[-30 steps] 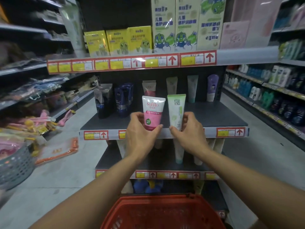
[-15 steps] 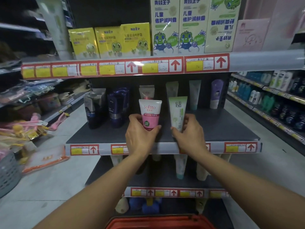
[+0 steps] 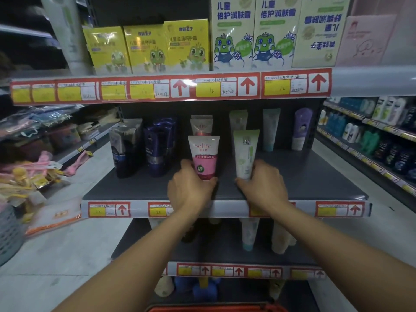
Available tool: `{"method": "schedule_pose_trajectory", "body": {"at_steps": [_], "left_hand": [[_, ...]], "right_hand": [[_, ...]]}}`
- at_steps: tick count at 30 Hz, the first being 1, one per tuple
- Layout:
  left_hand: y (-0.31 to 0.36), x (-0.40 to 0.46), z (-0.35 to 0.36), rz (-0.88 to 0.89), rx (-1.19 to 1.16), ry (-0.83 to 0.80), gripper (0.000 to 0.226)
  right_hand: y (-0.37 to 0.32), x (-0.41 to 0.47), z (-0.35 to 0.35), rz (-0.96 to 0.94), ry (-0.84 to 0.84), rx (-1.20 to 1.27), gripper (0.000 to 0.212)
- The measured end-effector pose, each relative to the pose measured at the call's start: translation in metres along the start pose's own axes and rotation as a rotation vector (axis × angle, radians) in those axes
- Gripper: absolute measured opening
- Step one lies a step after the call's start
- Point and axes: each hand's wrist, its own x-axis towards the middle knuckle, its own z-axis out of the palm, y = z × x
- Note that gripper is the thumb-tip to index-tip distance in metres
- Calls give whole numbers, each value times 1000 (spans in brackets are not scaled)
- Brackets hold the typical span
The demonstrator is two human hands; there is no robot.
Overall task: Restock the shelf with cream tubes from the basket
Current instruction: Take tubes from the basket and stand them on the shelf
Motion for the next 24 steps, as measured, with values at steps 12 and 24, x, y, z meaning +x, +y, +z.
{"method": "schedule_pose_trajectory", "body": {"at_steps": [12, 24], "left_hand": [[6, 64, 16, -45, 51, -59, 78], [-5, 99, 39, -29, 3, -57, 85]], "right_hand": [[2, 69, 15, 53, -64, -5, 57], [10, 105, 40, 48, -44, 26, 62]]}}
